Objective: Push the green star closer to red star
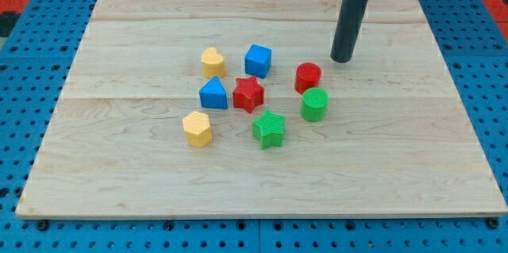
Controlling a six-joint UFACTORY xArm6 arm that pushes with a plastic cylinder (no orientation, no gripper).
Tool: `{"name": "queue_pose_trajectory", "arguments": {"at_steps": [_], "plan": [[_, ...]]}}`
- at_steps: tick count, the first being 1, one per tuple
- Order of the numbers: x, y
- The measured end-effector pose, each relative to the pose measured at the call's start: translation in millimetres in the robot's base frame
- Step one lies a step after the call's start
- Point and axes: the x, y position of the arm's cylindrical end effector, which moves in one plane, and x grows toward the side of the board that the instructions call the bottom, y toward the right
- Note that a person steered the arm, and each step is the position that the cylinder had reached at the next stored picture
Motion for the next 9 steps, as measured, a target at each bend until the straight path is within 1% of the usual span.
{"name": "queue_pose_trajectory", "arguments": {"at_steps": [2,3,4,5,6,8,9], "plan": [[0,1],[0,11],[3,38],[33,62],[56,33],[77,46],[119,35]]}}
